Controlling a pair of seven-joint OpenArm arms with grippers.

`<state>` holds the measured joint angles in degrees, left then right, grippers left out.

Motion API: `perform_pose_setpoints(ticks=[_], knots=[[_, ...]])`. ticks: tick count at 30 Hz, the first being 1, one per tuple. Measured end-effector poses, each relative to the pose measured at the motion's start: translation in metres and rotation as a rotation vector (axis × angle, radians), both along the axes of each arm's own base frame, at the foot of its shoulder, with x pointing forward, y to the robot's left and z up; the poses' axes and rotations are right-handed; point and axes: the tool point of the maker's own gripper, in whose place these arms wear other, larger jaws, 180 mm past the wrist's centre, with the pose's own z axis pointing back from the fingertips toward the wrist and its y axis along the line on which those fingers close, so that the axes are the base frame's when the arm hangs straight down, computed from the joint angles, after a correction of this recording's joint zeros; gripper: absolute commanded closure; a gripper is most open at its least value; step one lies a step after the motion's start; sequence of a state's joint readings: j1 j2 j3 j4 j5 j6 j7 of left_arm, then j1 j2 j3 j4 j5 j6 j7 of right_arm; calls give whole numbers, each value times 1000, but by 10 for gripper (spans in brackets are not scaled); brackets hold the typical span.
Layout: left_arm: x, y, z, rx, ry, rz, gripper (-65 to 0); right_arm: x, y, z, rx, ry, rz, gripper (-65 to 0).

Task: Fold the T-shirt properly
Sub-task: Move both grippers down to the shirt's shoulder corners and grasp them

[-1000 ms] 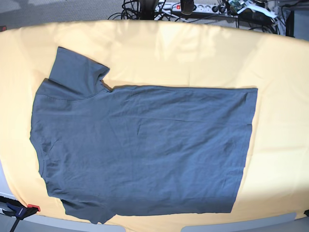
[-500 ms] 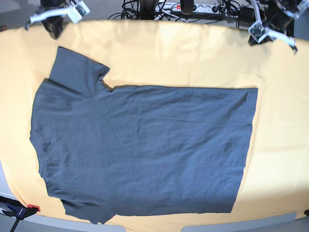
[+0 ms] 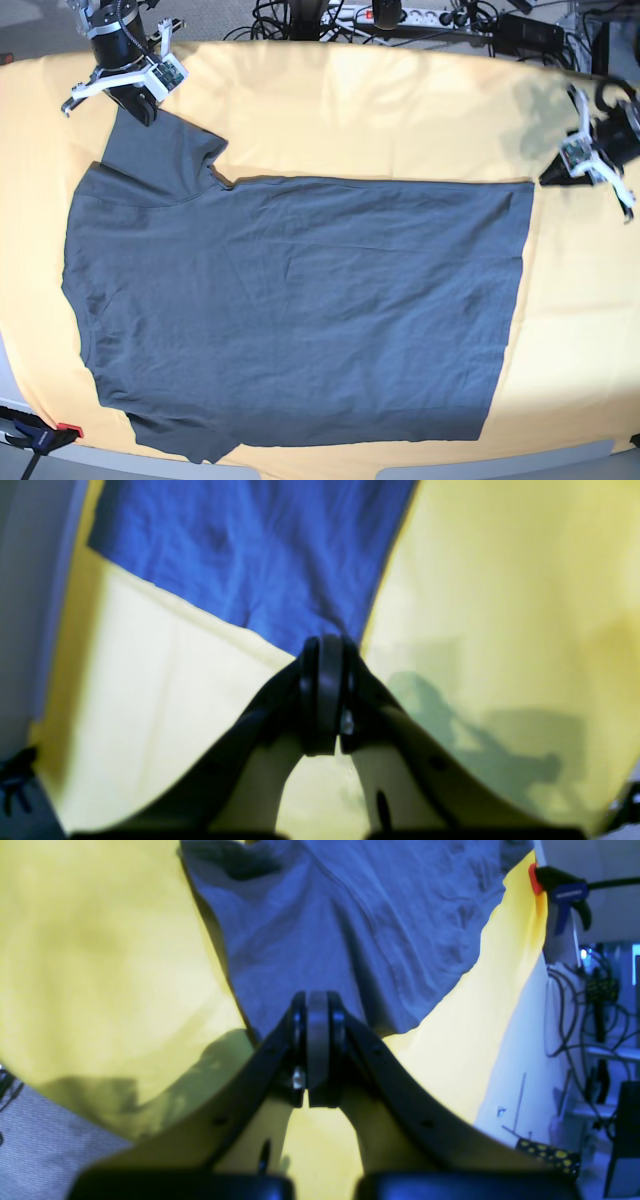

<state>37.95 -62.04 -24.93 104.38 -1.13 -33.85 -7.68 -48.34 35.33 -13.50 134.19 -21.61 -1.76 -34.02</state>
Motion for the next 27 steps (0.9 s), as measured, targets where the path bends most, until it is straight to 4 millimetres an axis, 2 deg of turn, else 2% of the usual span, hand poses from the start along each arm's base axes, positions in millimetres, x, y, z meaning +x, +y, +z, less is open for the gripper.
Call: perform_pose_setpoints(ticks=[2,4,6,10,17,23,24,25,27], knots=[[4,8,-8,2,29,-44,-190,0,0,0,3,-2,-5,0],[7,23,-28,85,58,-60,-292,-1,2,-1,10,3,-7,0],[5,27,-49,128,105,-74,-319,-1,1,-1,8,2,-6,0],[16,19,-73,196,64,-125,-319,-1,1,-1,8,2,-5,0],[40,-9,-80,272,-16,-244,-319,-1,1,-1,7,2,-7,0],[52,-36,-88,259,-40,-267,-318,-1,1,-1,6,3,-8,0],[53,-38,-89,254,-40,-267,-304,-1,0,-1,5,5,-9,0],[55,-40,-90,249,-41,-264,-263,-1,0,-1,5,2,-12,0],[56,-40,-93,243,-33,-256,-99,0,-1,0,7,-5,-20,0]])
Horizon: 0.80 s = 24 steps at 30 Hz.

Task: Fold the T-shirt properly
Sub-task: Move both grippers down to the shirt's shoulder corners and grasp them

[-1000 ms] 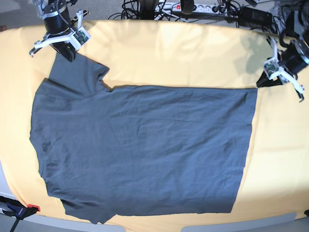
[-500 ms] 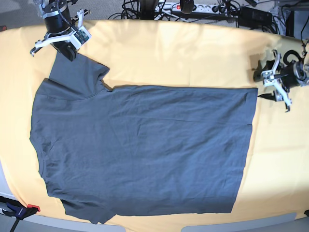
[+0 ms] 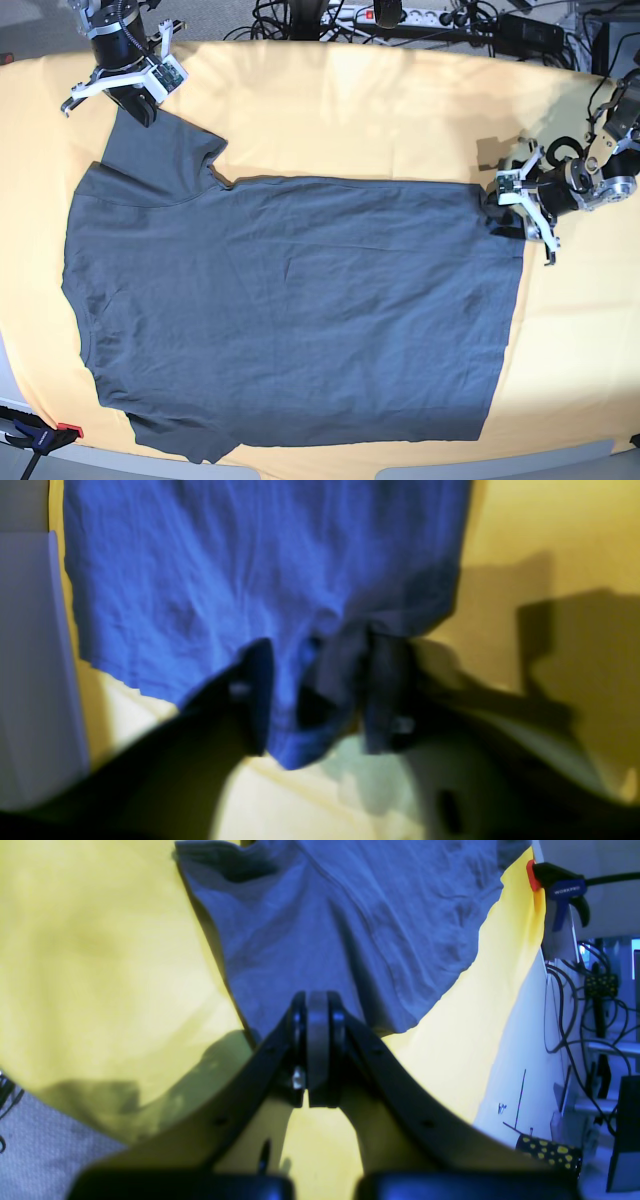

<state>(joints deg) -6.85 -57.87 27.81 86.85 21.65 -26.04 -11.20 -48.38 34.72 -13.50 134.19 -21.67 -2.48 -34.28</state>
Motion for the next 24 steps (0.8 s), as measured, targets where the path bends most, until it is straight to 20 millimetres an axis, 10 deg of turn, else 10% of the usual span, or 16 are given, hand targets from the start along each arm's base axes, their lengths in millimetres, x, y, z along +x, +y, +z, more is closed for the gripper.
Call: perform_pose_setpoints(ticks=[2,6,24], knots=[[-2,0,-3,8,4,-1,0,0,-1,0,-7,-3,-5,-46],[2,7,-4,26,11,46,0,-7,-4,-9,-42,60,3,-343],[8,25,1,72,-18,90,0,0,-30,-70,-91,198,6,-343]])
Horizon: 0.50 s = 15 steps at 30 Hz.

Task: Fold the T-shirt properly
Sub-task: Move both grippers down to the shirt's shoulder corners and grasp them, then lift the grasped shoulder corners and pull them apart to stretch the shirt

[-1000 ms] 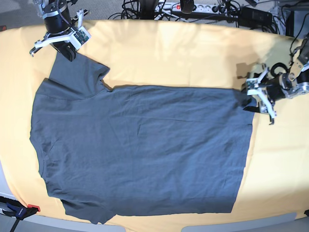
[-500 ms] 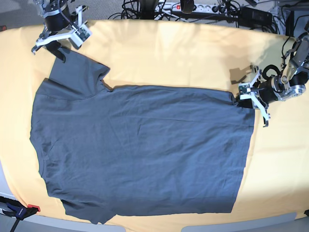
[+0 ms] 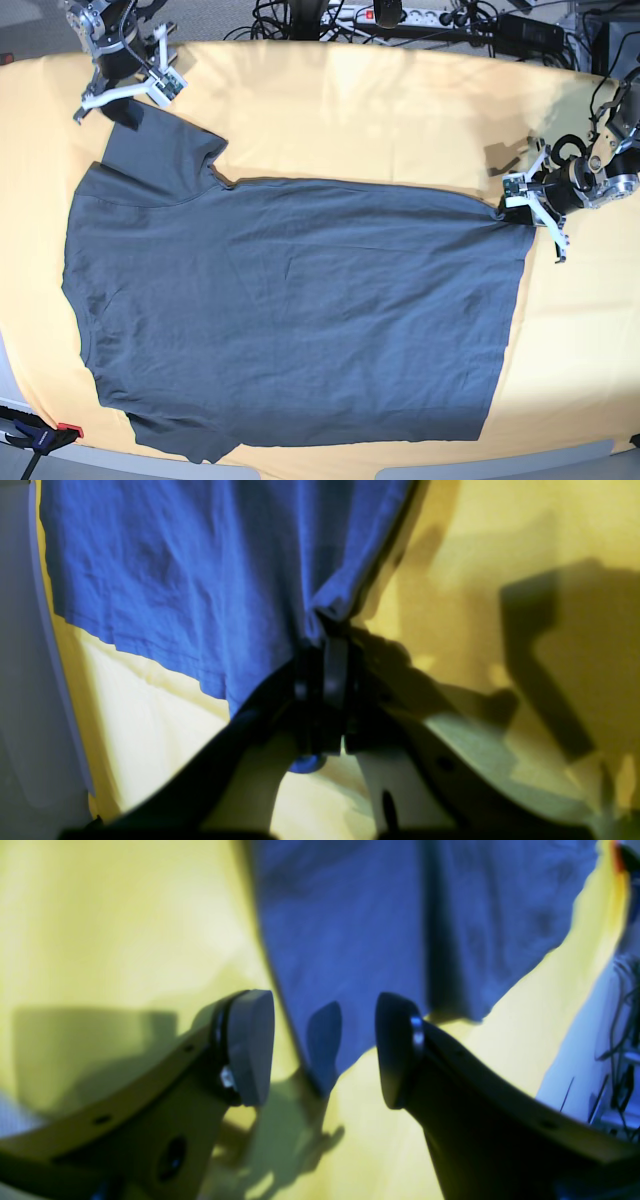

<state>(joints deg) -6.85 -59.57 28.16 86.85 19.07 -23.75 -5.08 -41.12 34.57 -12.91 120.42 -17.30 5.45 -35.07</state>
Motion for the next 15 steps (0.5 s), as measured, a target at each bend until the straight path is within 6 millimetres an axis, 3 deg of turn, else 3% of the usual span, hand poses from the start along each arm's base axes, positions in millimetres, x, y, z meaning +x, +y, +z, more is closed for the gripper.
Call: perform_pose_setpoints(ticks=[6,7,10,15], knots=[[0,0,0,2,0,1,0,20,-17,-11,-41,-27,-23,-334],[0,0,0,2,0,1,0,23,-19,-12,-49,-27,-22,-285],[0,1,0,2,1,1,0,19,-24,-17,-64,0,-33,0],[-2,-3,1,-28,11,-4,0,26,-33,-7,-109,-68,-64,0]])
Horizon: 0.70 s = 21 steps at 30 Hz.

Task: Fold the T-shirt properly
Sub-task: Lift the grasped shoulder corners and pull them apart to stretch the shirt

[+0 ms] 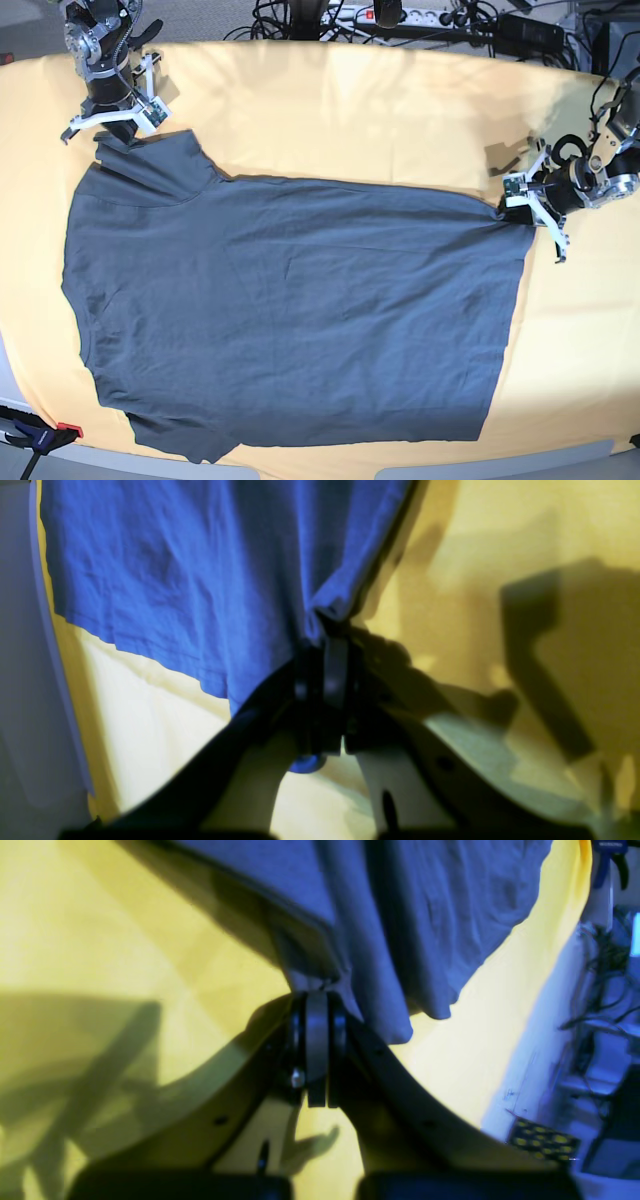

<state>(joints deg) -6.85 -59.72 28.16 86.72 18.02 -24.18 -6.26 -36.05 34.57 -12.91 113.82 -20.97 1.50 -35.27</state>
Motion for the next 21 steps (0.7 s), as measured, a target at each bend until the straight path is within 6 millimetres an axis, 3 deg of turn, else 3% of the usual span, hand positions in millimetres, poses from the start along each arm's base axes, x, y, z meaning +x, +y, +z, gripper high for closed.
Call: perform_pose_setpoints(ticks=[3,8,15,21], knots=[[-7,-4,0,-31,39,-15,0,-1,-7,7,-46,-11,-26,0],[-28,0,7,-23,132,-94,0,2,-13,42,-92,-70,-19,0],[-58,-14,37,-69,248,-182,0,-43,6,51,-48,18,17,0],[-68,-34,58,-117,248,-238,0,-87,2,47,-51,131,-36,0]])
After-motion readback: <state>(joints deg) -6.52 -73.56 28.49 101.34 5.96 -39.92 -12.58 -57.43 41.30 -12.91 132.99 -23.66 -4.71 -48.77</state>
